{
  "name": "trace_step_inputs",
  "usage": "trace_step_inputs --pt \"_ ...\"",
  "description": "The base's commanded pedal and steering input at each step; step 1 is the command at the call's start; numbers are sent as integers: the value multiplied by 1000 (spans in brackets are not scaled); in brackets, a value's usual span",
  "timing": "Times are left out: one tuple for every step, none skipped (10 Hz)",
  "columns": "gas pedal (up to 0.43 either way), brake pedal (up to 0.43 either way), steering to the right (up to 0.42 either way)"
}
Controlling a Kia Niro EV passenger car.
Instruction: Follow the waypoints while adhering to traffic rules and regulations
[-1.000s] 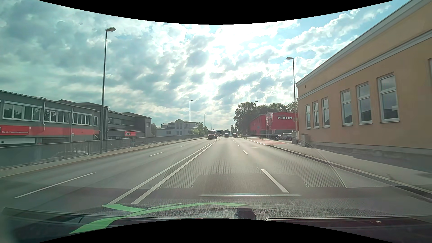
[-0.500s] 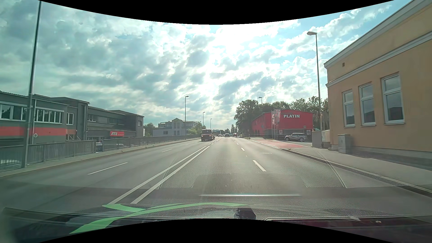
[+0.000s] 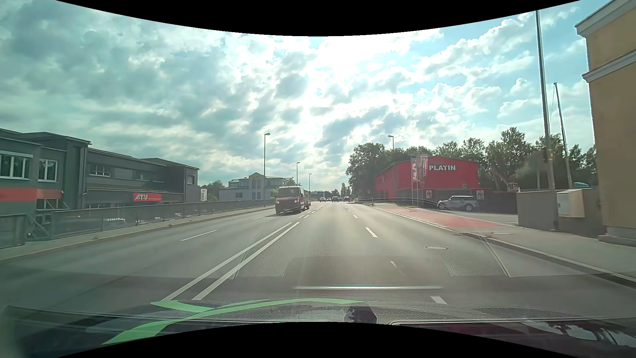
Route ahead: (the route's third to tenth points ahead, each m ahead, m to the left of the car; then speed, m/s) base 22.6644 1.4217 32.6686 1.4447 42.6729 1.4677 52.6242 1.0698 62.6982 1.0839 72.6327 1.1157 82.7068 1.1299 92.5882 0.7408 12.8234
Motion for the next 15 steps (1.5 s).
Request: trace_step_inputs --pt "197 0 -5" --pt "197 0 -5" --pt "197 0 -5" --pt "197 0 -5" --pt "197 0 -5" --pt "197 0 -4" --pt "197 0 -4" --pt "197 0 -4" --pt "197 0 -4" --pt "197 0 -4" --pt "209 0 -4" --pt "240 0 -4" --pt "240 0 -4" --pt "248 0 -4" --pt "228 0 -3"
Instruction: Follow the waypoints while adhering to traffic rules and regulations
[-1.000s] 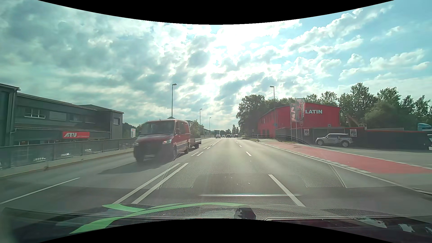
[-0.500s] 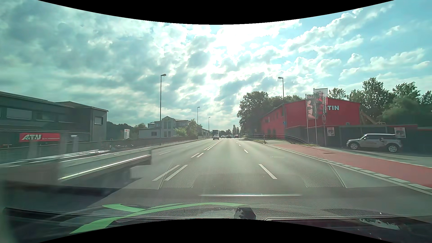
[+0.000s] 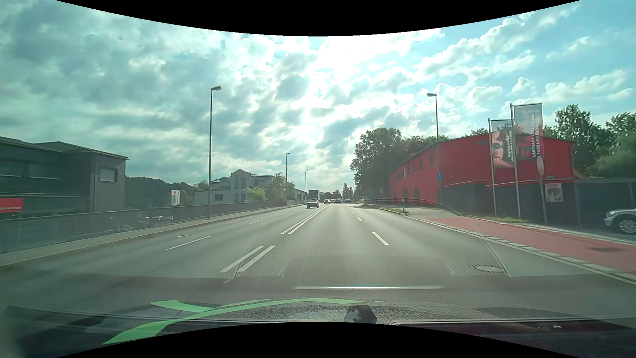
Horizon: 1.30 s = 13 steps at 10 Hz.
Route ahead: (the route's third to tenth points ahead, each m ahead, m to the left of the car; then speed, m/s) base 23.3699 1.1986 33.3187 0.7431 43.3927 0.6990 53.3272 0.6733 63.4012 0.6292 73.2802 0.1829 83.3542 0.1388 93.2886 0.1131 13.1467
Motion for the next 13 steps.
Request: trace_step_inputs --pt "228 0 -3" --pt "228 0 -3" --pt "228 0 -3" --pt "228 0 -2" --pt "228 0 -2" --pt "228 0 -2" --pt "228 0 -1" --pt "228 0 -1" --pt "228 0 -1" --pt "228 0 -1" --pt "228 0 -1" --pt "228 0 -1" --pt "228 0 -1"
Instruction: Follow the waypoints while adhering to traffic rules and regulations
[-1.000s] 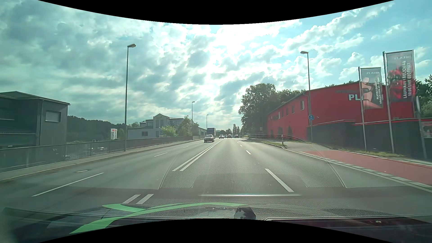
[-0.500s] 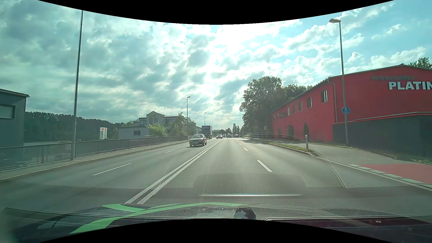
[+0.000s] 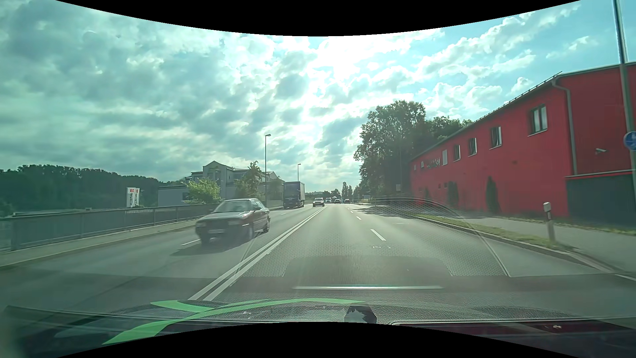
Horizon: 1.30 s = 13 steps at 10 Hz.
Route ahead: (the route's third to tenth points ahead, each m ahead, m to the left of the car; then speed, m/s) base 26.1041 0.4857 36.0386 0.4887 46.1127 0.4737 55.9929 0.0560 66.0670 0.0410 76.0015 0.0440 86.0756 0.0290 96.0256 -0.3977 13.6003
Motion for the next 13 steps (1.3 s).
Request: trace_step_inputs --pt "197 0 -1" --pt "169 0 -1" --pt "169 0 -1" --pt "169 0 -1" --pt "177 0 -1" --pt "177 0 -1" --pt "189 0 -1" --pt "189 0 -1" --pt "189 0 -1" --pt "197 0 -1" --pt "197 0 -1" --pt "197 0 -1" --pt "197 0 -1"
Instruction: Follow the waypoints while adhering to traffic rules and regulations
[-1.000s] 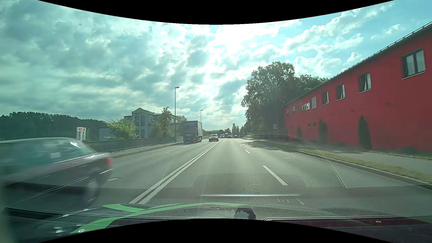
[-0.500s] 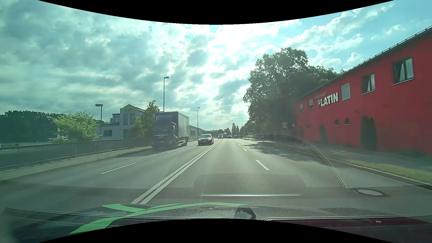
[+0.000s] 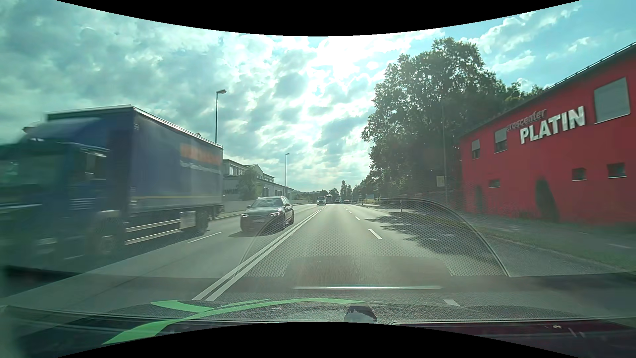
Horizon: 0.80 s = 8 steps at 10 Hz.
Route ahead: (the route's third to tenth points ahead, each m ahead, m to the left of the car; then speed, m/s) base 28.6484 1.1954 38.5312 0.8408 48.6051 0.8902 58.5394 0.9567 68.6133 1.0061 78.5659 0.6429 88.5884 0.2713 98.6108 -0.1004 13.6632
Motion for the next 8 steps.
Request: trace_step_inputs --pt "209 0 -1" --pt "220 0 -1" --pt "228 0 -1" --pt "228 0 -1" --pt "228 0 -1" --pt "228 0 -1" --pt "220 0 -1" --pt "220 0 -1"
